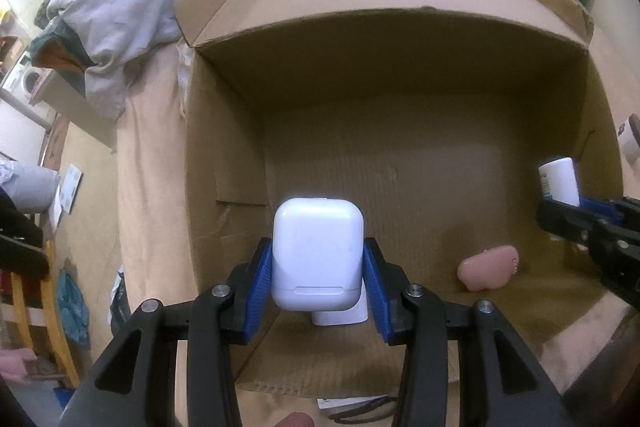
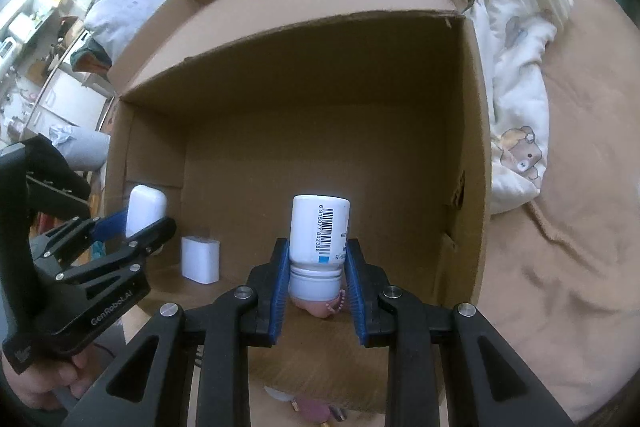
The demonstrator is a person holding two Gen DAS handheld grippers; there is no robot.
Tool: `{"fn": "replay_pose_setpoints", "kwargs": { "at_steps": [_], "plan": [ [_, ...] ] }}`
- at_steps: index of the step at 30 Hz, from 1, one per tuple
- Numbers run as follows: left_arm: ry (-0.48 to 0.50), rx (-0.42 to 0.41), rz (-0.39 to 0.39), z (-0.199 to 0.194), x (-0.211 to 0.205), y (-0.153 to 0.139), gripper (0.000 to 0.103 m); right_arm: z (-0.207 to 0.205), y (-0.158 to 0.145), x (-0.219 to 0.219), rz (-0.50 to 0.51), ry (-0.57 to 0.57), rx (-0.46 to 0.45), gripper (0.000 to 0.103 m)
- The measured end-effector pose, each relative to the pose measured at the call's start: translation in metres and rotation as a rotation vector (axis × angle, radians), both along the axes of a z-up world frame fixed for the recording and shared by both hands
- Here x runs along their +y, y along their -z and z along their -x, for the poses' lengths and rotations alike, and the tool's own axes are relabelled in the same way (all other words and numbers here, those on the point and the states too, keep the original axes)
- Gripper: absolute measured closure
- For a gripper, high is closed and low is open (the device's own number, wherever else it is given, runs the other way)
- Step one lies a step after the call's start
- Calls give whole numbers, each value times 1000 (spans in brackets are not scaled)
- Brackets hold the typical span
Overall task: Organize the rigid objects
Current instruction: 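Lower the earbud case and pill bottle into the box and open both grippers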
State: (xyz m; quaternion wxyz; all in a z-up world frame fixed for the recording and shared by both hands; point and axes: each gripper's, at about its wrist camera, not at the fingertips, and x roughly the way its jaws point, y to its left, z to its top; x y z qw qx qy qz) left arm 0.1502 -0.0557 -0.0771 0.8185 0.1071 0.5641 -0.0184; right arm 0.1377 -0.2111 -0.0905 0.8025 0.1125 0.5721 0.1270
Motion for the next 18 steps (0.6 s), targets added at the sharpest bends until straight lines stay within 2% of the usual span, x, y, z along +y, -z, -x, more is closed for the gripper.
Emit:
{"fn": "replay_pose_setpoints", "kwargs": {
  "at_steps": [8, 18],
  "plan": [
    [-8, 34, -1, -4, 2, 10, 63, -3, 7, 5, 23, -16, 18, 74],
    [4, 56, -42, -9, 4, 24, 63, -3, 10, 11, 28, -29, 43, 74]
  ]
}}
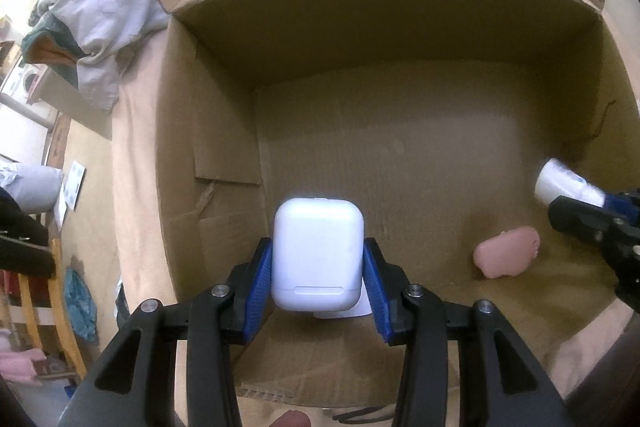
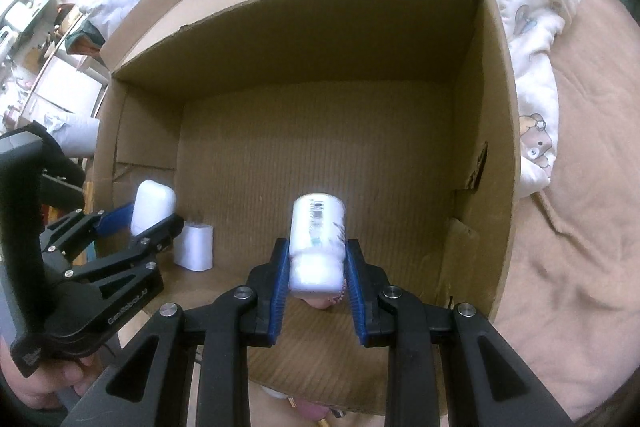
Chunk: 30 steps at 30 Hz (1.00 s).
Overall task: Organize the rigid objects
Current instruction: 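Lower the earbud case and pill bottle into the box and open both grippers, then withdraw both grippers from the box toward the remaining items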
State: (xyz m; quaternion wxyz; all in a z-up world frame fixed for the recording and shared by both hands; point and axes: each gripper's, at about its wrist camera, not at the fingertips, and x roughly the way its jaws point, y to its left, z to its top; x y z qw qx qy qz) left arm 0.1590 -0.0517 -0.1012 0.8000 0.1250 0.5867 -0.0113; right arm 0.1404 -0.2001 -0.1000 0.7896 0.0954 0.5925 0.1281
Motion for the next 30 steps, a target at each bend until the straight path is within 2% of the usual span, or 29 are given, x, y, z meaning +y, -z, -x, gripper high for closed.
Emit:
{"fn": "replay_pose_setpoints", "kwargs": {
  "at_steps": [2, 5, 8, 10, 11, 12, 14, 18, 23, 27, 30],
  "plan": [
    [1, 7, -2, 1, 0, 1, 63, 1, -4, 0, -8, 2, -14, 72],
    [10, -2, 3, 2, -2, -2, 58, 2, -12, -3, -48, 3, -48, 53],
    [24, -27, 18, 4, -3, -10, 36, 3, -23, -6, -77, 10, -90, 34],
    [12, -51, 41, 3, -1, -17, 33, 2, -30, -7, -113, 0, -110, 31],
    [5, -58, 52, 3, -1, -19, 27, 2, -34, -9, -128, 1, -124, 26],
    [1, -63, 68, 2, 0, -22, 17, 2, -38, -10, -130, 8, -138, 14],
    [-8, -76, 91, 2, 2, -27, 9, 3, -43, -13, -140, 26, -164, 0],
    [-18, -93, 112, 5, 1, -34, 3, 5, -51, -16, -173, 44, -223, 0],
    [-20, -98, 141, 8, -3, -39, 1, 9, -61, -17, -145, 53, -310, 0],
    [-54, -128, 153, 9, 2, -46, 1, 9, -63, -19, -104, 56, -332, 0],
    [-70, -136, 176, 11, 7, -51, 1, 9, -66, -23, -119, 69, -339, 0]
  ]
}}
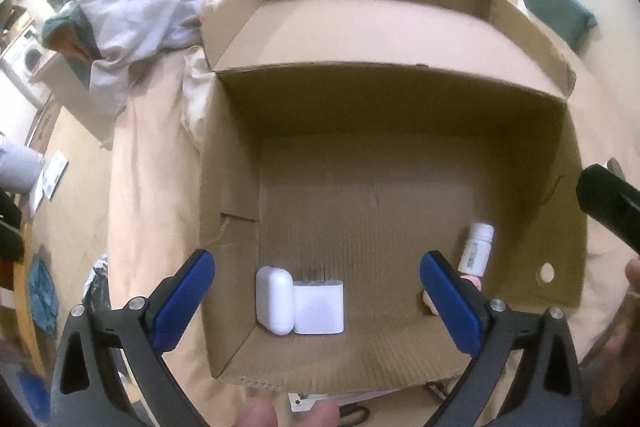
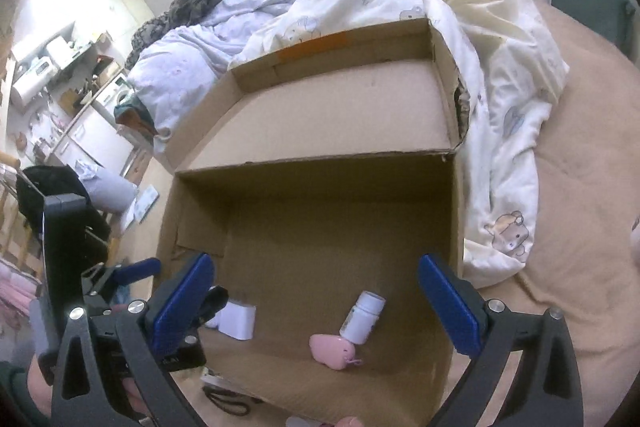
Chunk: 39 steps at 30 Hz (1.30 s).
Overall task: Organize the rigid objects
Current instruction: 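Withdraw both grippers from the box toward the remaining items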
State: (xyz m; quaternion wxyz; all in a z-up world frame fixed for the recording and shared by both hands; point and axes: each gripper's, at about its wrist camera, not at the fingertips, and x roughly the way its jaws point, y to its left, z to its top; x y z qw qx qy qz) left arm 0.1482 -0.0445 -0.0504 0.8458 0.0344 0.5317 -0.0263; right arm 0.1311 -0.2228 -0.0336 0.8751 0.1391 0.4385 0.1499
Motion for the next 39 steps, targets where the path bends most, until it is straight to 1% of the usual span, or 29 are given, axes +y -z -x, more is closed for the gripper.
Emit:
{"fn": "replay_pose_setpoints", "kwargs": {
  "at_steps": [5, 9, 12, 17, 21, 26, 29, 31, 33, 35, 38, 39],
  "plan": [
    [-2, -23, -2, 10, 3, -12, 1, 6, -6, -3, 3, 5, -24, 0],
    [-20, -28, 7, 15, 11, -27, 1, 13, -11, -13, -28, 25, -24, 0],
    [-35, -35, 25, 24, 16, -38, 1, 23, -19, -19, -36, 42, -40, 0],
    [-53, -48, 35, 46, 24, -53, 1, 38, -26, -23, -21, 42, -41, 0],
    [-77, -69, 44, 68, 31, -58, 1, 56, -28, -19, 39, 8, -42, 0],
    [-92, -50, 62, 91, 39, -49, 1, 82, -20, -18, 22, -28, -11, 0],
    [-91, -42, 29, 100, 39, -35, 1, 95, -12, -17, 29, -42, 17, 0],
    [-93, -14, 23, 101, 40, -24, 1, 103, -5, -16, 41, -41, 41, 0],
    [-109, 7, 31, 103, 43, -15, 1, 109, 3, -17, 61, -22, 73, 0],
    [-131, 24, 39, 104, 48, -8, 1, 112, 16, -21, 82, 22, 129, 0],
    [-174, 46, 54, 101, 56, -1, 1, 111, 33, -34, 59, 77, 219, 0],
    [-188, 47, 49, 101, 59, 2, 1, 110, 35, -37, 50, 88, 230, 0]
  ]
}}
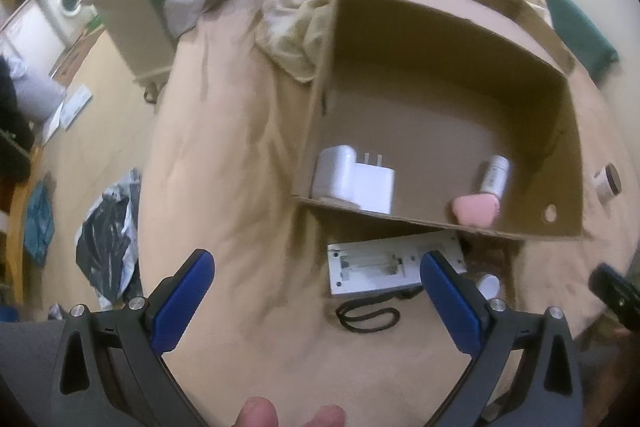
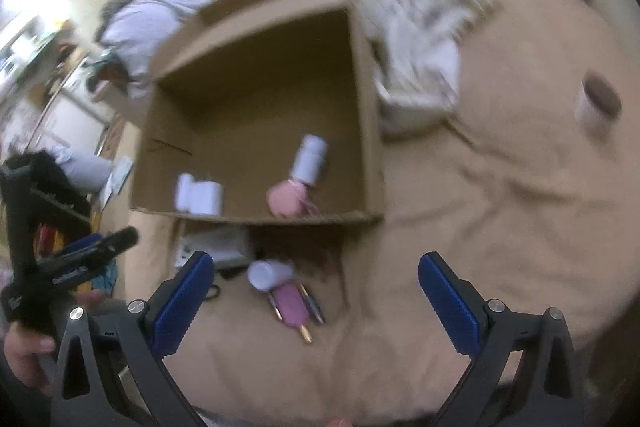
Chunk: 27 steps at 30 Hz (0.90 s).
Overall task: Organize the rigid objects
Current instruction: 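Withdraw both grippers from the box toward the remaining items, then grasp the white red-label pill bottle with the right gripper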
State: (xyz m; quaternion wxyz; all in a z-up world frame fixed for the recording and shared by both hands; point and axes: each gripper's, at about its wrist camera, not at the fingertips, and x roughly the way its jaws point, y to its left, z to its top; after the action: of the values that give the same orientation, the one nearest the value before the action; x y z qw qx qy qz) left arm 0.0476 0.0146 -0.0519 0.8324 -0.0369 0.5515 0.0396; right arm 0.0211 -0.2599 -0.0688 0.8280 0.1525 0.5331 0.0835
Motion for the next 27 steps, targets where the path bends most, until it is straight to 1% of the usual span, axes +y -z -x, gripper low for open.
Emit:
{"fn": "replay_pose_setpoints", "kwargs": {
  "at_steps": [3, 6, 12, 16, 20, 23, 25, 27],
  "plan": [
    [-21, 5, -11, -2, 3, 4, 1, -3, 3, -5, -2, 21, 10, 0],
    [-20, 18, -12, -2, 1, 9, 1, -6, 6, -6, -32, 31, 31, 0],
    [-7, 40, -25, -5, -3, 16, 1, -11, 8, 0, -34, 10, 42, 0],
    [-15, 64, -17, -6, -3, 21, 1, -13, 12, 1, -25, 5, 62, 0],
    [-15, 62, -16, -6, -2, 20, 1, -15, 21, 7, -103, -20, 121, 0],
    [-14, 62, -18, -6, -3, 20, 1, -18, 34, 26, -115, -94, 171, 21],
    [-16, 66, -15, -6, -2, 19, 1, -20, 41, 40, -107, -133, 192, 23],
    [-16, 67, -13, -5, -2, 19, 1, -23, 45, 57, -79, -171, 192, 26]
  ]
}}
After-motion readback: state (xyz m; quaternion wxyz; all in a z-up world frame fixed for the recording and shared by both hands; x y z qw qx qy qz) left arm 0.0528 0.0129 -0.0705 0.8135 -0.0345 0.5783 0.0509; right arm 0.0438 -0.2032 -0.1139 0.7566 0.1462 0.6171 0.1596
